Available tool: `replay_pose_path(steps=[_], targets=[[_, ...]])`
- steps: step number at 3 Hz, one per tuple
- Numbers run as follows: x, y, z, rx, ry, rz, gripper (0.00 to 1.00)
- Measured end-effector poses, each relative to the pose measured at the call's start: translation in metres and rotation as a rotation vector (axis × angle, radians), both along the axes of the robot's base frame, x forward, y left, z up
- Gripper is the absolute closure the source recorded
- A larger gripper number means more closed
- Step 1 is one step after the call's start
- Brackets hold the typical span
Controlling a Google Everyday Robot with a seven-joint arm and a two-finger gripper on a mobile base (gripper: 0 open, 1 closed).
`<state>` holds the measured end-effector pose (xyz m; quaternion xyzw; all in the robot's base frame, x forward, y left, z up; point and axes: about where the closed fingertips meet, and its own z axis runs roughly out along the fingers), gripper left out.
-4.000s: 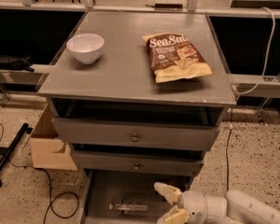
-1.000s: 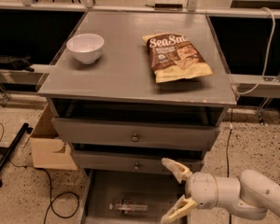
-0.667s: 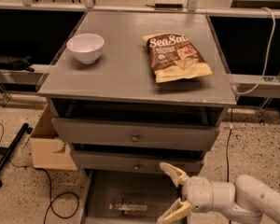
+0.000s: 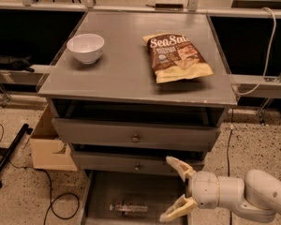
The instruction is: Pick water bottle from bottom drawer and place on counter
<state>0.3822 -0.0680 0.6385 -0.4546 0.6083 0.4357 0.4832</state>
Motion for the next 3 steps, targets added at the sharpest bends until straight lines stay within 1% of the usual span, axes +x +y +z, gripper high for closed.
replay_pose_path(steps=[1, 2, 3], targets=[[0.006, 0.016, -0.023, -0.087, 0.084, 0.03, 0.0], [0.033, 0.056, -0.068, -0.224, 0.138, 0.052, 0.0], [0.032, 0.057, -0.069, -0.214, 0.14, 0.049, 0.0]])
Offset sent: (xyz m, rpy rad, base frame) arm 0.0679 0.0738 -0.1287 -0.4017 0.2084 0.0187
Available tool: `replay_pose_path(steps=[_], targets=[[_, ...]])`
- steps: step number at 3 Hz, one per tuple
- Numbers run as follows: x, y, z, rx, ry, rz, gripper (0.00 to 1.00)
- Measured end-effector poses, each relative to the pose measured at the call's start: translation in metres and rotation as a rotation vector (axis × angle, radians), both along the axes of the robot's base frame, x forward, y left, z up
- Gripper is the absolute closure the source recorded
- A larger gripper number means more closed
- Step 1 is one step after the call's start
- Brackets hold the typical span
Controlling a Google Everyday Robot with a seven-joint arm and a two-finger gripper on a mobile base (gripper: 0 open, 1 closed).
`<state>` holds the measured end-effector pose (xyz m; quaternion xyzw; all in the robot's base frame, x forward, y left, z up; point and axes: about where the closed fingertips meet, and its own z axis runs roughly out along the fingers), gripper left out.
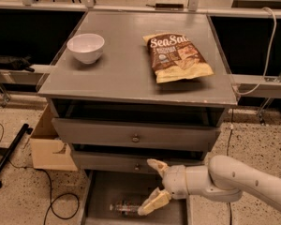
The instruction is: Pick water bottle from bottom drawer and place on counter
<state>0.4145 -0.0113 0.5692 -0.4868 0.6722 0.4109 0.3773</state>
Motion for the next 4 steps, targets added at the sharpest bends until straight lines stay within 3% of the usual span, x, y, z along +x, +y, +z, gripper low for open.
replay_pose_path(steps=[1, 2, 4], targets=[[-0.008, 0.015, -0.028, 0.141, 0.021, -0.08, 0.0], [-0.01, 0.022, -0.048, 0.227, 0.0, -0.147, 0.0], [-0.015, 0.034, -0.057, 0.213, 0.007, -0.143, 0.0]])
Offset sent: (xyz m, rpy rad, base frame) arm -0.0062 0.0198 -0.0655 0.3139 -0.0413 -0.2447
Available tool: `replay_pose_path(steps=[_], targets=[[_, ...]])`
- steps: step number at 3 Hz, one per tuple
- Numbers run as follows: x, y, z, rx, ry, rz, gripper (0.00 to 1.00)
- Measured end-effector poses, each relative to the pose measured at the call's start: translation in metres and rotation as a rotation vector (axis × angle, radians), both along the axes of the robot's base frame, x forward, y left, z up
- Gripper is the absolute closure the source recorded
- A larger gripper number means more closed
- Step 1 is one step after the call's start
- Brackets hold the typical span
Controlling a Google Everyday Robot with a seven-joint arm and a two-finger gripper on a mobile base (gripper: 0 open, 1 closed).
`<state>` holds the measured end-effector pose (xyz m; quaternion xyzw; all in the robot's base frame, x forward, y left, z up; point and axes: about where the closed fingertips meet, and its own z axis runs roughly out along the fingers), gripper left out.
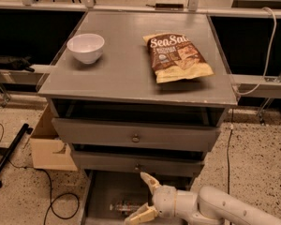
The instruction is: Pick water bottle from bottom drawer and place on counter
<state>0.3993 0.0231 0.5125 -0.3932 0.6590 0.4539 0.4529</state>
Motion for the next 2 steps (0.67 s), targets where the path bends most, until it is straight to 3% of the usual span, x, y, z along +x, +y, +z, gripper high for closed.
replay_pose_path(steps=[1, 2], targets=[[-0.0011, 0.0028, -0.025, -0.013, 0.045, -0.014, 0.0], [-0.0011, 0.0028, -0.025, -0.013, 0.045, -0.014, 0.0]])
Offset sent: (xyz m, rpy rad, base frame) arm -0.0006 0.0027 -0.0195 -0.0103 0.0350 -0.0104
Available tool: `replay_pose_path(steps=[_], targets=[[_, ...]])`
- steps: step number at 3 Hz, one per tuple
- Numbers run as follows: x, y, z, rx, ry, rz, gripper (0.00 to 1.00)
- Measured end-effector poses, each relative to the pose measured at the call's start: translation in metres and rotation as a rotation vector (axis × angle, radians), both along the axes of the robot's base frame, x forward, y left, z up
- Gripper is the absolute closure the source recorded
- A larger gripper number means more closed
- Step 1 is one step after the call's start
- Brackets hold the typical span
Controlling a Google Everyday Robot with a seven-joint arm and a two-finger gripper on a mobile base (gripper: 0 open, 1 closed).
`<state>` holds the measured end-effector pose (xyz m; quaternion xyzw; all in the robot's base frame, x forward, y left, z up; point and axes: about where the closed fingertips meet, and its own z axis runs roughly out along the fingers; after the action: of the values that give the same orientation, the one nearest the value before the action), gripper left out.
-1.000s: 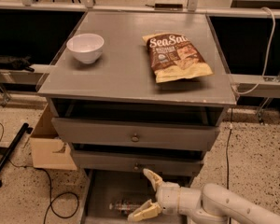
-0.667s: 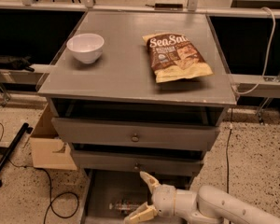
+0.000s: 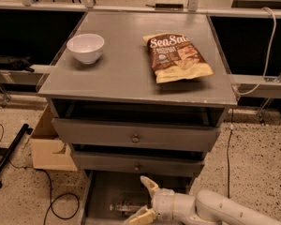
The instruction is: Pick water bottle from bottom drawer and place on counter
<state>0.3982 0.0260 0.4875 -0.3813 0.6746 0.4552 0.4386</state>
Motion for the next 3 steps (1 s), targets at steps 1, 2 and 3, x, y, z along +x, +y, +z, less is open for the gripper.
replay_pose_path(steps=[1, 2, 3], targets=[[0.001, 0.003, 0.003, -0.001, -0.034, -0.036, 0.0], [0.006, 0.002, 0.007, 0.014, -0.149, -0.123, 0.0], [0.004, -0.011, 0.014, 0.024, -0.32, -0.24, 0.0]])
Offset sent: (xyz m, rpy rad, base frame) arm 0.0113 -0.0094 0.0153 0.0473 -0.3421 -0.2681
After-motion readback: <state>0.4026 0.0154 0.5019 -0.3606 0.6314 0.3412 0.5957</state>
